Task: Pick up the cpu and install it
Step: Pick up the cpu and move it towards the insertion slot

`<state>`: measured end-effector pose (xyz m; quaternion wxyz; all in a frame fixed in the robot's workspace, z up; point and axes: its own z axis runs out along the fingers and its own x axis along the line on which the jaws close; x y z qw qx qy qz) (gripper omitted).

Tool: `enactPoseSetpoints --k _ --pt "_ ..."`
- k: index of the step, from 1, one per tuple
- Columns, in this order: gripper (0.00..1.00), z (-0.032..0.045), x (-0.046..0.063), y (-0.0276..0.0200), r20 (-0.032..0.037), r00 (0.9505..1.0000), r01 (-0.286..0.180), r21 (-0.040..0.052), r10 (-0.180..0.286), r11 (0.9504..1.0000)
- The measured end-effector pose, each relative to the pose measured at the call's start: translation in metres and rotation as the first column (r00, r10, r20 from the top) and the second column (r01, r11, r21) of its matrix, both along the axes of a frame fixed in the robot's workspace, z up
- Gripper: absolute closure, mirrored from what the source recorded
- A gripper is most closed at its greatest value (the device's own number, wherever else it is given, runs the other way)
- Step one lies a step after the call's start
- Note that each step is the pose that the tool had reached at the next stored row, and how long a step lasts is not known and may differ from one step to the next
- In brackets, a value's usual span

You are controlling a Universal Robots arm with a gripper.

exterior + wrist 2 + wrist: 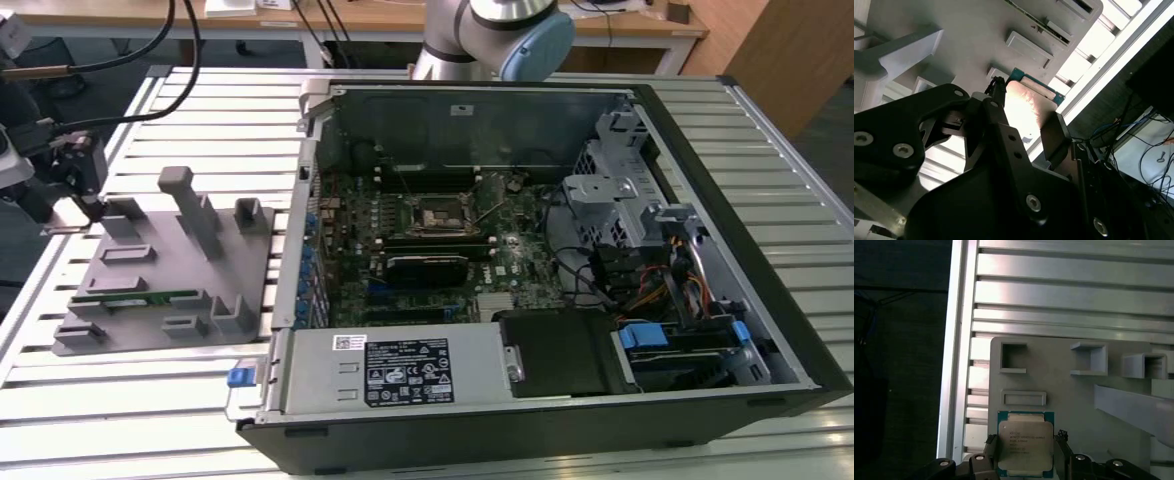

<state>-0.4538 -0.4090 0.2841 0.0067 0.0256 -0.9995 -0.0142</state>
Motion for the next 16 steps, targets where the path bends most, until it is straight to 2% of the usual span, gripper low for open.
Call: enactPoseSetpoints --k 16 --pt "0.47 0.0147 0.0 0.0006 0.0 1.0 0.0 0.0 0.0 1.0"
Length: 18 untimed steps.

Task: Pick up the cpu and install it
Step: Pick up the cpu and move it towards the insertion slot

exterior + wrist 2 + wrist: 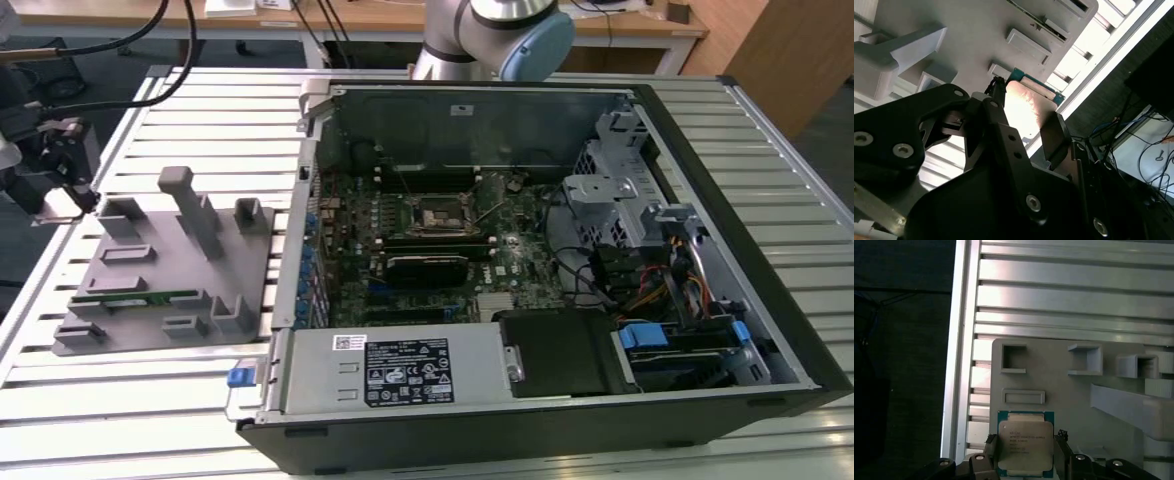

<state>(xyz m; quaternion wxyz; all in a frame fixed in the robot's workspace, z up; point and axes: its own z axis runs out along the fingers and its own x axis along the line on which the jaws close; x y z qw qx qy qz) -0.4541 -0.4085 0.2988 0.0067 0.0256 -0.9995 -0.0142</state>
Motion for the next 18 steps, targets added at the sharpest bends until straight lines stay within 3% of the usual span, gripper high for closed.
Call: enactPoseSetpoints --k 18 --pt "0.47 0.0239 0.0 0.0004 0.0 1.0 0.0 0.0 0.0 1.0"
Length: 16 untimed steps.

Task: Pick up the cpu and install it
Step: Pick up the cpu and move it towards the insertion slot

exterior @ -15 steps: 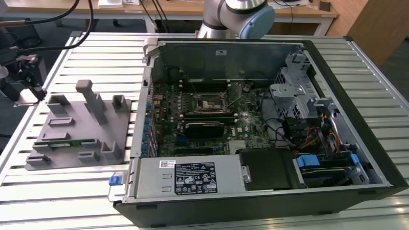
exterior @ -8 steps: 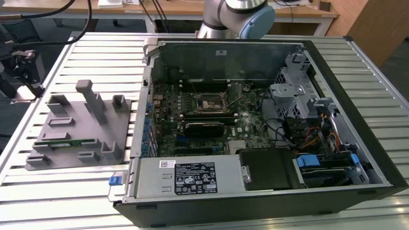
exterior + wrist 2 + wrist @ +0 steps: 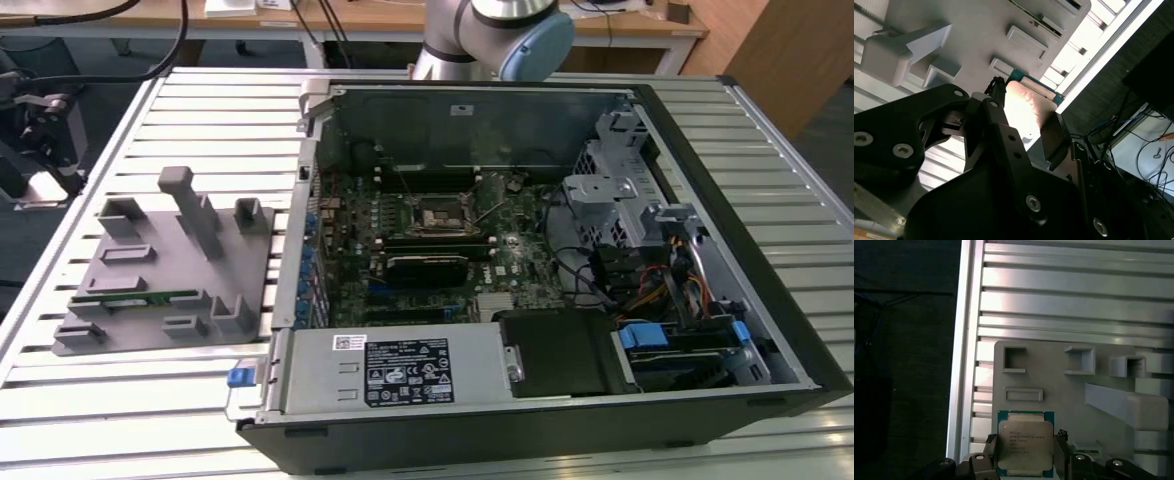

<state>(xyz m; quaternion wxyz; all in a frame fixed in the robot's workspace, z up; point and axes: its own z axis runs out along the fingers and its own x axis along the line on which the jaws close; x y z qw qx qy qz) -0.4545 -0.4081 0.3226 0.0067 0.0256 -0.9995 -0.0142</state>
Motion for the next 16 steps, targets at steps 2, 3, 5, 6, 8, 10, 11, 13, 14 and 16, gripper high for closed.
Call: enactPoseSetpoints --k 2,3,5,6,8,10,11,13,14,16 --pt "0.47 0.0026 0.0 0.0001 0.0 1.0 0.0 0.0 0.0 1.0" --pt "0.47 0.0039 0.0 0.0001 0.0001 1.0 0.0 0.0 0.0 1.0" --pt "0.47 0.0064 0.0 0.0002 0.0001 1.0 0.0 0.0 0.0 1.0" --pt "0.47 0.0077 0.0 0.0002 0.0001 1.0 0.0 0.0001 0.0 1.0" --pt "0.47 0.0104 0.0 0.0003 0.0 1.0 0.0 0.0 0.0 1.0" --pt "0.47 0.0127 0.0 0.0003 0.0001 1.0 0.0 0.0 0.0 1.0" --pt "0.47 0.0136 0.0 0.0003 0.0 1.0 0.0 0.0001 0.0 1.0" --pt "0.47 0.0164 0.0 0.0004 0.0001 1.0 0.0 0.0 0.0 1.0" --pt "0.47 0.0182 0.0 0.0005 0.0001 1.0 0.0 0.0 0.0 1.0" --pt "0.47 0.0221 0.0 0.0008 0.0 1.0 0.0 0.0 0.0 1.0"
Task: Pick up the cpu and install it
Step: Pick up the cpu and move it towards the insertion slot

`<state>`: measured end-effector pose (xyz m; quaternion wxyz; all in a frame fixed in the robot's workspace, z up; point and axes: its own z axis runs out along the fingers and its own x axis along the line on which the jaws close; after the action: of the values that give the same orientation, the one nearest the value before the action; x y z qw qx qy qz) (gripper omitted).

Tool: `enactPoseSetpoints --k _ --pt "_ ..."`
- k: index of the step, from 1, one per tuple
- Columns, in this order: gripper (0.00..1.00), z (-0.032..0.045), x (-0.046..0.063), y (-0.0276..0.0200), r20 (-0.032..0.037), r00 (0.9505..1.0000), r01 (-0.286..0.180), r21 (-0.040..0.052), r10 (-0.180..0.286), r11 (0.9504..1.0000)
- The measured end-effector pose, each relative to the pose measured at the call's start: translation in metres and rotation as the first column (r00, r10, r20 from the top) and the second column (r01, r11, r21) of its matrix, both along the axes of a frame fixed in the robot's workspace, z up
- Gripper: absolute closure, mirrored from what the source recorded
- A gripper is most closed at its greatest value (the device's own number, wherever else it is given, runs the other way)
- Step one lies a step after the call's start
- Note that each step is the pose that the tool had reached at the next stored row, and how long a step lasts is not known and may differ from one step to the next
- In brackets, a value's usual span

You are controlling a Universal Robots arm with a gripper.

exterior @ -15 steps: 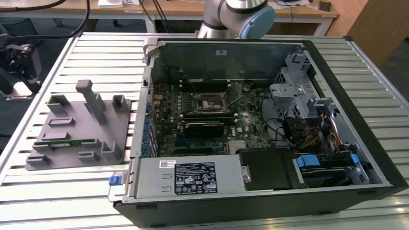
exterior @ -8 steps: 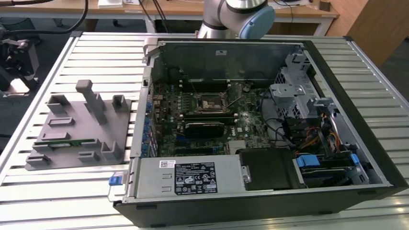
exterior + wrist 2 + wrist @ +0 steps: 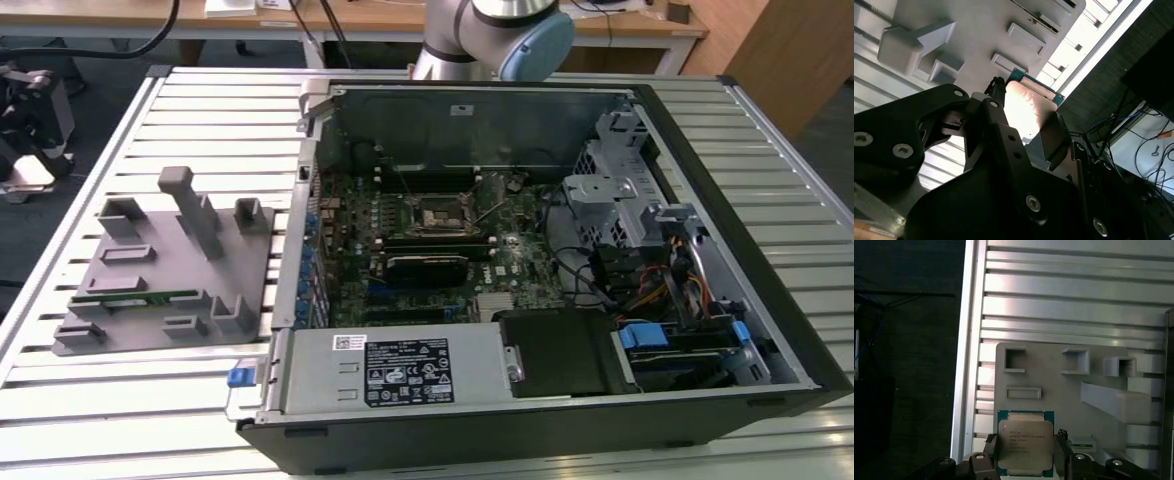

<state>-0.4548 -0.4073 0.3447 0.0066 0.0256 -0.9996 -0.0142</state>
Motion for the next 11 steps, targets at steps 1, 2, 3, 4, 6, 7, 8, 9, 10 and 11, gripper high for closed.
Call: enactPoseSetpoints --k 1,2,3,4,6,7,8,9,10,11 --pt "0.47 0.0019 0.0 0.0001 -0.0001 1.0 0.0 0.0 0.0 1.0" --pt "0.47 0.0036 0.0 0.0001 -0.0001 1.0 0.0 0.0 0.0 1.0" --pt "0.47 0.0053 0.0 0.0001 0.0 1.0 0.0 0.0 0.0 1.0" --pt "0.47 0.0066 0.0 0.0001 0.0 1.0 0.0 0.0 0.0 1.0" --pt "0.47 0.0089 0.0 0.0002 0.0001 1.0 0.0 0.0001 0.0 1.0" --pt "0.47 0.0106 0.0 0.0002 0.0001 1.0 0.0 0.0001 0.0 1.0" --pt "0.47 0.0124 0.0 0.0002 0.0 1.0 0.0 0.0 0.0 1.0" --pt "0.47 0.0142 0.0 0.0002 0.0 1.0 0.0 0.0 0.0 1.0" --pt "0.47 0.016 0.0 0.0003 0.0 1.0 0.0 0.0 0.0 1.0" --pt "0.47 0.018 0.0 0.0003 -0.0001 1.0 0.0 0.0 0.0 1.0"
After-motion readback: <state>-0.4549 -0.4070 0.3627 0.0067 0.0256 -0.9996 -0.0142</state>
